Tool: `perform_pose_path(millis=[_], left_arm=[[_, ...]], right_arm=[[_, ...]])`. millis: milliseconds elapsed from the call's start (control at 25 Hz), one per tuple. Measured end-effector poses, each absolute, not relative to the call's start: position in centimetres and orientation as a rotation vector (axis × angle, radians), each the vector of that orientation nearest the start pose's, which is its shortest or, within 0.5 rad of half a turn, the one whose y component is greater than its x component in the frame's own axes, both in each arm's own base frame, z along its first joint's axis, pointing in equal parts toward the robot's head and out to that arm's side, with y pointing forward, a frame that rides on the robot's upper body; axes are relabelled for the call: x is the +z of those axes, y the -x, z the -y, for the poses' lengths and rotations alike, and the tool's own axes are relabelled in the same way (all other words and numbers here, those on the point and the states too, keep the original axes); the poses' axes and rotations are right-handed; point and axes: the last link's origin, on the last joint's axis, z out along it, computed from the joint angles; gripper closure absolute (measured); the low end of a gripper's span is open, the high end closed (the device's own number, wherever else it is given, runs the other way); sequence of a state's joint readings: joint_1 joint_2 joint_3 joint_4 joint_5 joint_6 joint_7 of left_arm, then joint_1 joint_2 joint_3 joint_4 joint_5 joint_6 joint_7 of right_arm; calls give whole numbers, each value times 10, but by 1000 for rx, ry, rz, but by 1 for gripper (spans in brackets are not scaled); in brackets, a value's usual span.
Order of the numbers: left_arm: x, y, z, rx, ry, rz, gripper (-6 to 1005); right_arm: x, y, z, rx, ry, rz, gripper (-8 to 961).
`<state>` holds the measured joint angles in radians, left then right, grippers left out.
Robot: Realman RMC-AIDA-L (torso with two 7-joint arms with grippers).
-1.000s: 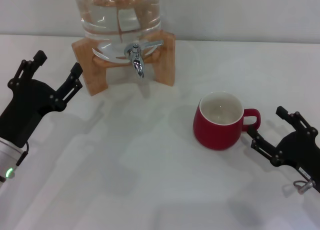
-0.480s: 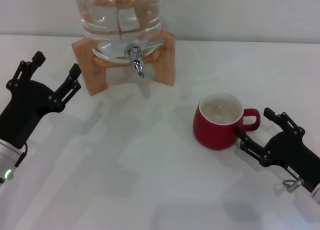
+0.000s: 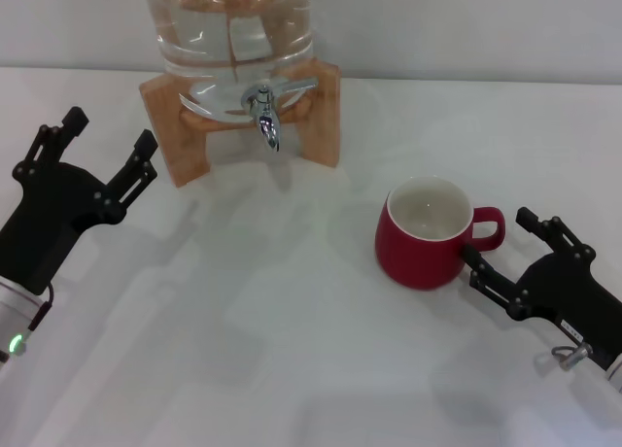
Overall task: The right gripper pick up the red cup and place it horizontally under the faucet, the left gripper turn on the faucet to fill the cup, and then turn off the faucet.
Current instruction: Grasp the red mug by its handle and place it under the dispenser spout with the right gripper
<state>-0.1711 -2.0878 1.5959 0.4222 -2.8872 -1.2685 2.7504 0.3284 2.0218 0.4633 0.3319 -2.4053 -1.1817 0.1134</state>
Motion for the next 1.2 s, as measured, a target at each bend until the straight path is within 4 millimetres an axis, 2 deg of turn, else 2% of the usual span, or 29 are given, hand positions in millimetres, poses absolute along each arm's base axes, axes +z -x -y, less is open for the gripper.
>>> perform_pose_path(millis=[1200], left_arm=[[-9, 310, -282, -904, 1797, 396, 126]], right_arm=[[-71, -305, -288, 679, 2036, -413, 114]])
